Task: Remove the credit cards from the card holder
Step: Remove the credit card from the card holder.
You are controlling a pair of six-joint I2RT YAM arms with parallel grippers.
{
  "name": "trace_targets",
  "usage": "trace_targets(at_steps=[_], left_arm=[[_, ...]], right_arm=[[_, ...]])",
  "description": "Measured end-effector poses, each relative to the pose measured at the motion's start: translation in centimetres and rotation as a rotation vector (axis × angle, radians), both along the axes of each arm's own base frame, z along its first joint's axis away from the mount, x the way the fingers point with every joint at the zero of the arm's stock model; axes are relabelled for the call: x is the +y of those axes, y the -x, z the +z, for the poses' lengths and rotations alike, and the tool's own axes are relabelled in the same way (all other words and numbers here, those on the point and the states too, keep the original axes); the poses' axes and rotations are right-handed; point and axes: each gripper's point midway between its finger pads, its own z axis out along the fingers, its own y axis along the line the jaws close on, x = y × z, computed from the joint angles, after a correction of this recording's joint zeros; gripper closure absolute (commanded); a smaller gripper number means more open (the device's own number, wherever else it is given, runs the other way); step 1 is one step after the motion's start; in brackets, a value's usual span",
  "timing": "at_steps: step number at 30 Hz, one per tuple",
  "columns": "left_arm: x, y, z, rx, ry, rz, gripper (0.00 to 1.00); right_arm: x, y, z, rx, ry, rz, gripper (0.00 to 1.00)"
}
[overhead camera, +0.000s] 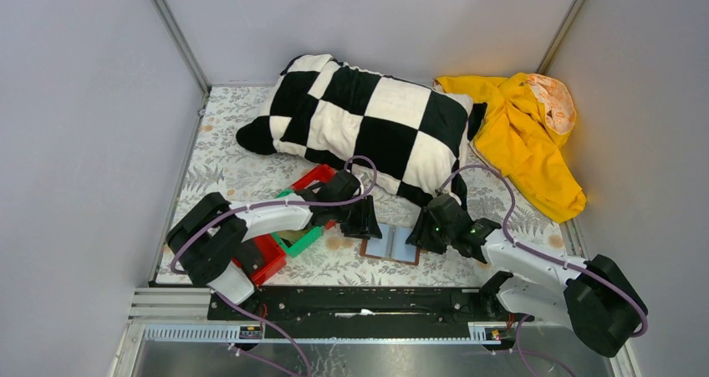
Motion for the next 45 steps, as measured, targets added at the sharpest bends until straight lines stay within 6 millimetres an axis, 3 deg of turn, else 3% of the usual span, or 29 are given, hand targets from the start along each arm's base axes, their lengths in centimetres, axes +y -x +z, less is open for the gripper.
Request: trace_targets(at_steps=[10,22,37,45], left_arm=[[-0.2,-0.6,-0.5,-0.02,-0.005,0.012,0.54],[1.4,-0.2,-2.5,-0.074,-0.16,0.045,0.54],[0.7,0.3,-2.3,-0.102,-0.165,0.02,0.54],[-0.7,0.5,-0.5,-0.12,-0.145,-0.009,0.54]], right_arm=[[0.4,-0.1,-0.4,-0.004,-0.025,0.0,0.51],[0.5,-0.1,-0.4,-0.015,-0.043,-0.009,0.51],[0.4,-0.1,-0.4,-0.02,-0.048,-0.011,0.51],[0.5,-0.1,-0.4,-0.02,-0.051,-0.013,0.51]])
